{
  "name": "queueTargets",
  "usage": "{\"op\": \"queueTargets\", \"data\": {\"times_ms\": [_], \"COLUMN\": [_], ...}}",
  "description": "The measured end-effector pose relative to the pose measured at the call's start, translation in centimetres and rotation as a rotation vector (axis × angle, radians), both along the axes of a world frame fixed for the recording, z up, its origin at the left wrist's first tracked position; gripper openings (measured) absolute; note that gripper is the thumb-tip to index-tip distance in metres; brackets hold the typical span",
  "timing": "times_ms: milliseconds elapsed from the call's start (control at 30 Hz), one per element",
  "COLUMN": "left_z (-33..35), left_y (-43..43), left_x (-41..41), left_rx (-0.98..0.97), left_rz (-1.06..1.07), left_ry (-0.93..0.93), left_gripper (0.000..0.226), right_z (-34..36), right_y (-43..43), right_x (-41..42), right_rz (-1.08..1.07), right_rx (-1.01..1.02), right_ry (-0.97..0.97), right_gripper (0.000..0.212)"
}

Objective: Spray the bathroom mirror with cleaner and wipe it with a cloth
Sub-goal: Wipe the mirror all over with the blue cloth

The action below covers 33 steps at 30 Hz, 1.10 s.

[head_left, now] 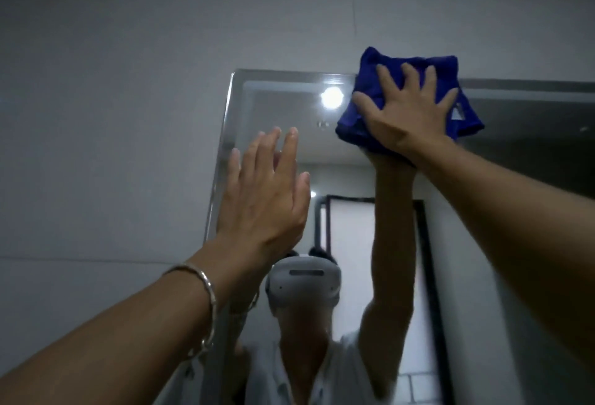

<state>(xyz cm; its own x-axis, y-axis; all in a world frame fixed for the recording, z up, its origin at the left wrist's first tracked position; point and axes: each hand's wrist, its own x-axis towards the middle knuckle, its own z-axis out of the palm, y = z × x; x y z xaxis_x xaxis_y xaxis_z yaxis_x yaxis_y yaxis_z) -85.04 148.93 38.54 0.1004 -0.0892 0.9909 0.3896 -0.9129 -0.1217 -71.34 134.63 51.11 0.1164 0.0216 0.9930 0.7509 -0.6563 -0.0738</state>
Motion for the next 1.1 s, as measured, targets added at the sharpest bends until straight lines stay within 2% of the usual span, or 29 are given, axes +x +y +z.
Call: {"op": "queueTargets", "data": {"times_ms": [133, 233, 400, 567, 767, 867, 900, 1033, 1100], "left_z": [0.1, 0.1, -0.2, -0.5, -0.4, 0.4, 0.8, 2.0, 2.1], "left_y": [-1.1, -0.9, 0.6, 1.0, 0.4, -0.6, -1.1, -2.4, -1.8], "left_x": [0.7, 1.2, 1.8, 1.9, 1.6, 1.0, 0.9, -0.4, -1.8], "left_rx": [0.003, 0.022, -0.02, -0.026, -0.019, -0.017, -0.018, 0.022, 0.004], "left_rz": [-0.044, -0.001, 0.074, 0.087, 0.141, 0.216, 0.222, 0.198, 0.157], "left_ry": [-0.089, -0.088, 0.006, 0.032, 0.03, 0.046, 0.039, -0.029, -0.071], "left_gripper": [0.06, 0.063, 0.065, 0.064, 0.063, 0.058, 0.056, 0.065, 0.067], "right_z": [-2.9, -2.1, 0.6, -1.6, -5.4, -3.5, -2.5, -0.6, -1.5], "right_y": [4.7, 4.0, -2.2, -2.1, 2.2, 0.4, -1.0, -7.8, -8.3], "right_x": [-3.6, -3.3, 3.0, 3.0, -1.1, -0.3, 0.8, 6.8, 7.5], "right_rz": [-0.016, -0.024, 0.018, 0.03, 0.014, -0.017, -0.022, 0.024, 0.017], "right_rx": [-0.163, -0.248, 0.076, 0.137, -0.103, -0.225, -0.205, 0.097, 0.135], "right_ry": [-0.197, -0.257, -0.055, 0.019, -0.174, -0.202, -0.176, 0.129, 0.201], "right_gripper": [0.073, 0.071, 0.068, 0.065, 0.066, 0.067, 0.067, 0.069, 0.069]}}
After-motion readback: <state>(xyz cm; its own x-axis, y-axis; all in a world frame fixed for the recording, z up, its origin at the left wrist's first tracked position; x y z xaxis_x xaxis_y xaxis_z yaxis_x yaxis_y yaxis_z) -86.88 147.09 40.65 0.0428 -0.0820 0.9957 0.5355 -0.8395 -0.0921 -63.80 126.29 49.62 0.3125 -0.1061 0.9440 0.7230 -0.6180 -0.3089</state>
